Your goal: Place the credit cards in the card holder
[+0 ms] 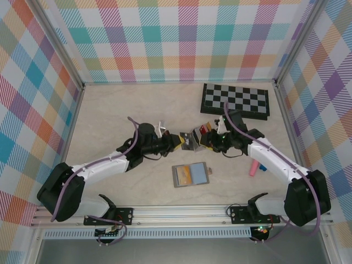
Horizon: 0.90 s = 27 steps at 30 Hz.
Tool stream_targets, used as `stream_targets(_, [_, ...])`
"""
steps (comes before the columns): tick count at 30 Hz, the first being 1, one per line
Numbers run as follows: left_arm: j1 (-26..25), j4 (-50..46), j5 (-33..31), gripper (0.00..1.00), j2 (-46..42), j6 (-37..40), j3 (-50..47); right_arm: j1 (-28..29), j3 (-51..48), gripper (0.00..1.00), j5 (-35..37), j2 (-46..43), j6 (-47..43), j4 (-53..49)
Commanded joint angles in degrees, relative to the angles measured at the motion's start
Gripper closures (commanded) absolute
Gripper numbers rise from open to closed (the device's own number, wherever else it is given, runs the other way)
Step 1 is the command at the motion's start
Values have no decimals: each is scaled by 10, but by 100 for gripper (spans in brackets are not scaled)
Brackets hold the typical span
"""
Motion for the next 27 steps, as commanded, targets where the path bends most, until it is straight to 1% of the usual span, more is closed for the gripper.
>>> stream_targets(1, [-45, -51, -77, 100, -19, 10, -37, 34, -30, 69, 21, 24, -24, -36])
stream_targets(3, [-69, -51, -105, 100, -21, -1, -55, 62, -35, 69, 27, 41, -22, -30])
stream_targets(6, [-94, -46, -126, 100, -15, -11, -68, 92, -31, 69, 81, 74, -13, -50])
stream_targets(9, [-113, -40, -138, 100, 0, -15, -68, 97, -29, 70, 119, 105, -13, -66])
stream_targets(13, [-126, -36, -144, 100, 25, -12, -61, 97, -27, 70, 169, 106, -16, -77])
stream_targets(16, [-130, -31, -144, 100, 42, -11, -58, 96, -23, 70, 193, 112, -22, -89])
stream_targets(21, [-135, -18, -139, 100, 63, -12, -57, 96, -39, 71, 196, 132, -17, -80])
stream_targets(27, [-142, -11, -142, 100, 75, -15, -65, 96, -76, 72, 163, 142, 6, -33])
